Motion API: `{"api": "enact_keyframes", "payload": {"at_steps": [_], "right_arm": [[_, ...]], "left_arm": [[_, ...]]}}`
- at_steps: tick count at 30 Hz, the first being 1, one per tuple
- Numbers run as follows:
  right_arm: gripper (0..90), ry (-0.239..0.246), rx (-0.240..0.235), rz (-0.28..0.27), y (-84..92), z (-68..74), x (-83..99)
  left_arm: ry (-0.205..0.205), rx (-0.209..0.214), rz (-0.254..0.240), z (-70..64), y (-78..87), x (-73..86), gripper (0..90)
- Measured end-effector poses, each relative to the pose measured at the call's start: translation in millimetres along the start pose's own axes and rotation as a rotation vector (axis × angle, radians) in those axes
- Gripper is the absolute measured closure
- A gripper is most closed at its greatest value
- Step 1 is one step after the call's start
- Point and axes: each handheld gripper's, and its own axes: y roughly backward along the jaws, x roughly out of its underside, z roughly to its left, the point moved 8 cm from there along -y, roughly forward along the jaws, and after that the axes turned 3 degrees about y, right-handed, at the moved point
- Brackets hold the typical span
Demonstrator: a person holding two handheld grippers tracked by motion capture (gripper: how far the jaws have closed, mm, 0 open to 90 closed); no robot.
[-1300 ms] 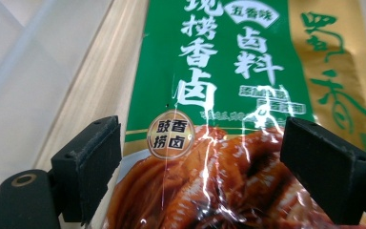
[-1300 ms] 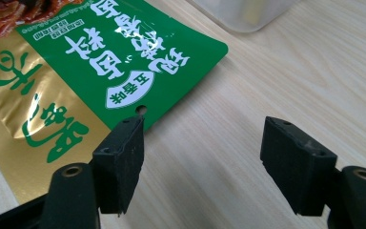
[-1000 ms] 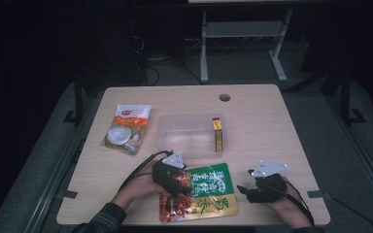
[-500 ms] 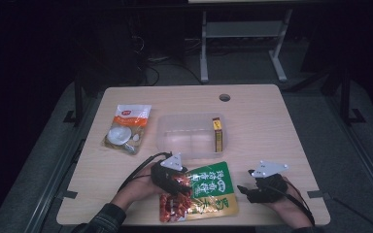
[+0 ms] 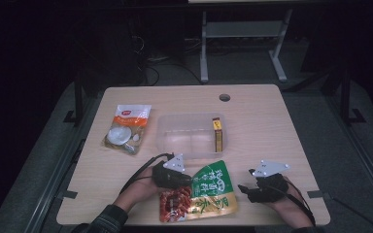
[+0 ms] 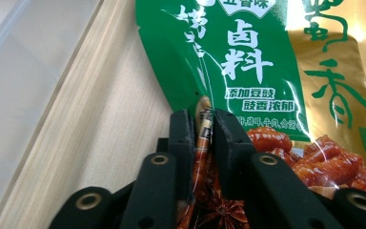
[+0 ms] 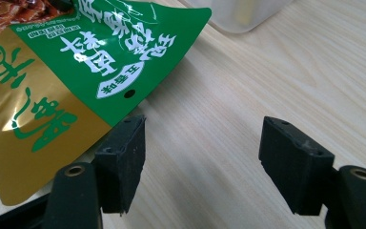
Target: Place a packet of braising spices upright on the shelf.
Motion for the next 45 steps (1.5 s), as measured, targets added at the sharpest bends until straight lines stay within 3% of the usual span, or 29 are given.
{"api": "enact_keyframes", "payload": {"at_steps": [2,6,13,19,32,36,40,45], "right_arm": [[32.0,0.002,0.001,0.000,0.2,-0.3,0.0],[32.0,0.001,0.002,-0.001,0.6,-0.8,-0.1],[31.9,-0.030,-0.002,-0.013,3.0,-2.3,-0.4],[31.8,-0.056,-0.004,-0.022,4.6,-4.1,-0.9],[31.5,-0.065,-0.031,-0.031,3.4,-1.4,-2.0],[29.6,-0.062,-0.069,-0.035,1.5,3.5,-3.0],[26.6,-0.043,-0.139,-0.069,-1.0,15.4,-10.3],[23.8,-0.061,-0.256,-0.137,-5.1,30.2,-28.2]], "left_arm": [[0.002,-0.002,-0.002,0.9,0.5,-0.4,81.8],[0.048,0.009,-0.010,0.6,1.9,-0.5,87.7],[0.117,0.051,-0.048,2.6,8.0,-0.9,89.1],[0.129,0.057,-0.092,2.5,18.2,-3.6,89.3],[0.179,-0.028,-0.237,15.3,62.6,-10.9,89.6],[0.186,-0.065,-0.277,21.3,76.1,-14.8,89.7],[0.196,-0.093,-0.324,27.3,89.0,-20.0,89.7],[0.220,-0.118,-0.371,31.1,97.7,-23.3,89.7]]}}
